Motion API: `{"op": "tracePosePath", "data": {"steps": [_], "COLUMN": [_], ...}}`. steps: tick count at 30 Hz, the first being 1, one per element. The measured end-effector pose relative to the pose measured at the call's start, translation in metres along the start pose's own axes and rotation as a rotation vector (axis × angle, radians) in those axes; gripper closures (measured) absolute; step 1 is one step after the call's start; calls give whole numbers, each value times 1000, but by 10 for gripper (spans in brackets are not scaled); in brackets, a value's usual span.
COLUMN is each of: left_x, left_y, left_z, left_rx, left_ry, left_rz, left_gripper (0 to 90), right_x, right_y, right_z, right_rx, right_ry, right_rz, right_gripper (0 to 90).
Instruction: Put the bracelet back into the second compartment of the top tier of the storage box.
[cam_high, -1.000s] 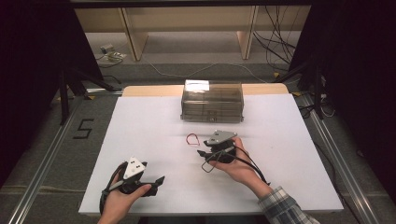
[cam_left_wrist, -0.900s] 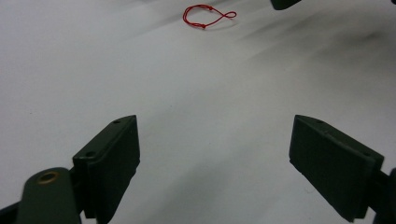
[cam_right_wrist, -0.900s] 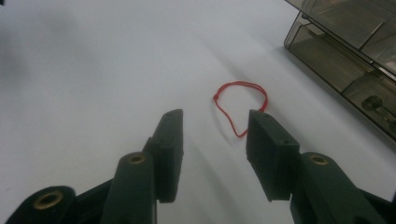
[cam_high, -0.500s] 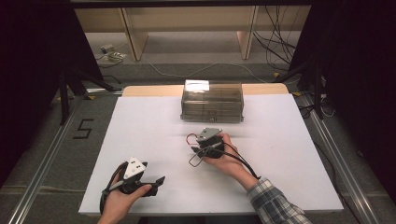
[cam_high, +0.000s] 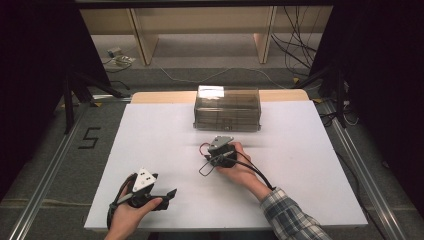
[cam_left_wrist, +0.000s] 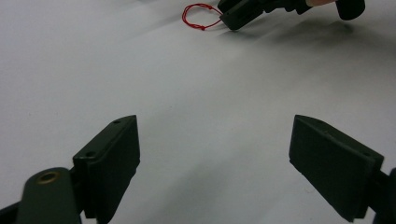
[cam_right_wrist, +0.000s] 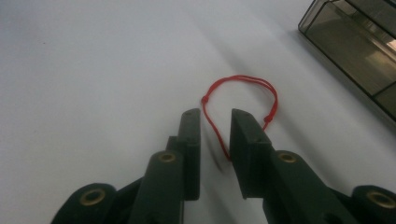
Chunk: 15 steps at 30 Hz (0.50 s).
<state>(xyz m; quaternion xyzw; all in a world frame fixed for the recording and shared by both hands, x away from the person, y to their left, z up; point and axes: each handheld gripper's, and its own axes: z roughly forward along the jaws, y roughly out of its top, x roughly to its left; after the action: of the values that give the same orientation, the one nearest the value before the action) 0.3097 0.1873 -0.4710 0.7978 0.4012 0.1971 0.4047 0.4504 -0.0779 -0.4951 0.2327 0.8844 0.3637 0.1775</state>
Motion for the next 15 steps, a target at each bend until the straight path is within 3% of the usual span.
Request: {"op": "tracePosePath", "data": {"steps": [9, 15], "left_x": [0, 0], "left_y": [0, 1], "left_z": [0, 0], "left_rx": [-3, -7], "left_ry": [1, 4], "left_rz": [-1, -2], "left_gripper": [163, 161], "right_x": [0, -2], "right_y": [1, 1], "right_z": [-2, -6], "right_rx": [-12, -21], "right_ry": [22, 31], "right_rz": [8, 19], "right_gripper": [890, 900]}}
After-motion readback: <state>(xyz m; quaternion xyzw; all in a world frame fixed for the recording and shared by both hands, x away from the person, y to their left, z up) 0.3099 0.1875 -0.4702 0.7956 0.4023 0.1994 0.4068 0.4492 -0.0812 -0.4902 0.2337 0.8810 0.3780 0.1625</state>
